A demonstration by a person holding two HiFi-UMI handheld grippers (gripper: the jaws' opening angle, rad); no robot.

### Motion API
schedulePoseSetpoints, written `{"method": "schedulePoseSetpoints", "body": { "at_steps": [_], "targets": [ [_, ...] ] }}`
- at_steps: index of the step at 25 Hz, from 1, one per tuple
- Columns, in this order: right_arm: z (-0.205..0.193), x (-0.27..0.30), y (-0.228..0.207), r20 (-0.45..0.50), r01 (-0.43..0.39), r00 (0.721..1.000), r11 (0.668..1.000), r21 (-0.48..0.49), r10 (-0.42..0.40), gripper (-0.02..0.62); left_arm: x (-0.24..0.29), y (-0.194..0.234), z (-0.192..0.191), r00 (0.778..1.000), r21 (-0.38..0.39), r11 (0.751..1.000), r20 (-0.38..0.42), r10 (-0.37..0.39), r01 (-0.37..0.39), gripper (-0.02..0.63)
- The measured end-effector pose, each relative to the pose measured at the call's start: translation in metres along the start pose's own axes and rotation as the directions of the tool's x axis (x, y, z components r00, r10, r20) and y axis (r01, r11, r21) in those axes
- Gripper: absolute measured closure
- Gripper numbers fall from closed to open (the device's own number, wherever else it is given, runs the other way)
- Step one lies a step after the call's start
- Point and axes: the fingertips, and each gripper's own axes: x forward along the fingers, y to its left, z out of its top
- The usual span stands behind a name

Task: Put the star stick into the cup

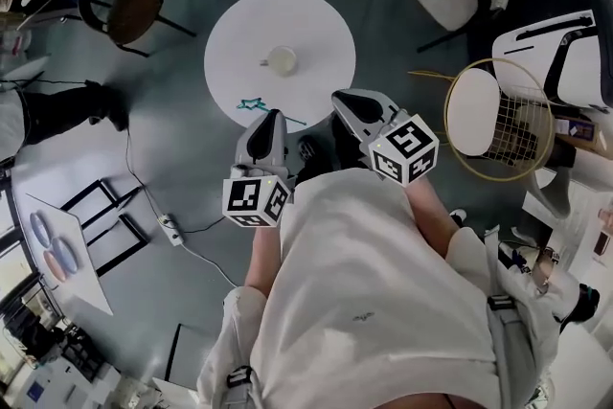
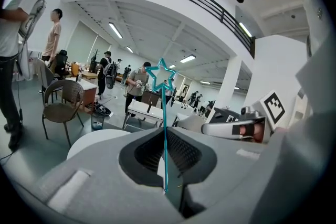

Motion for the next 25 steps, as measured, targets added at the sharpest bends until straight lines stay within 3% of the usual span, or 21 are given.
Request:
{"method": "schedulePoseSetpoints", "body": {
  "at_steps": [12, 25],
  "targets": [
    [0.038, 0.031, -0.048, -0.012, -0.134, 0.991, 0.990, -0.038, 0.134, 0.588, 0.044, -0.003, 0.028, 0.992, -0.040, 0.993, 0.053, 0.112, -0.110, 0.584],
    [0.049, 0.065, -0.087, -0.103, -0.286, 0.954, 0.957, -0.052, 0.280, 0.588, 0.074, 0.017, 0.039, 0.949, -0.140, 0.948, 0.092, 0.301, -0.287, 0.584]
  ]
}}
